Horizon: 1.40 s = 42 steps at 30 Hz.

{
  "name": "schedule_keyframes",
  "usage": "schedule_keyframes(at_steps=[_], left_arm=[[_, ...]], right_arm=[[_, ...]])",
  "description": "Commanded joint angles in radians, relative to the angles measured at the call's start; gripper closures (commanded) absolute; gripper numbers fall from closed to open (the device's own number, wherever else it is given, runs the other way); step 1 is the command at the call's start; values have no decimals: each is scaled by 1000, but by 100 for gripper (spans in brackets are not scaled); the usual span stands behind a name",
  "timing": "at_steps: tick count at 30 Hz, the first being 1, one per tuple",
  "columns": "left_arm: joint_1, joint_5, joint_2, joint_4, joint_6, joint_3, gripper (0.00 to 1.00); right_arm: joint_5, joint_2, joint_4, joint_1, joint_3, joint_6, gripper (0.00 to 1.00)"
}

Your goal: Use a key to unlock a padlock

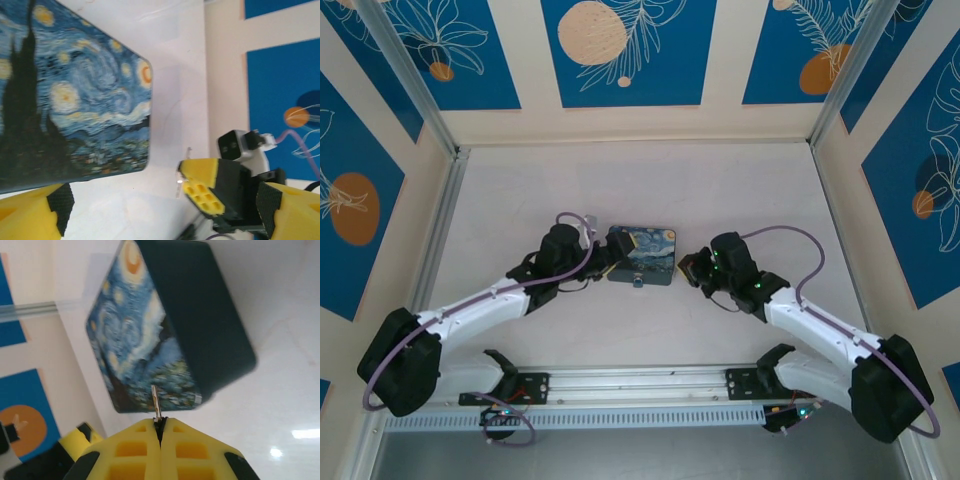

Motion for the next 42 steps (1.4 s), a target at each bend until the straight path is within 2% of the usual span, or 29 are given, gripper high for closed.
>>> schedule_keyframes(at_steps=[1,7,13,27,42], left_arm=[[-23,-14,23,114,-97,20,10],[-49,-26,85,263,-181,-8,34],[-69,-52,122,331,-207,-9,49],[-83,-94,129,338,-213,-51,57],[-105,-108,163,355,-215,-23,67]], right_arm=[[113,46,72,40,83,142,100],[182,140,112,105,157,244,100],[195,202,156,140,191,292,100],[204,222,175,151,209,309,100],[190,248,196,159,208,329,100]])
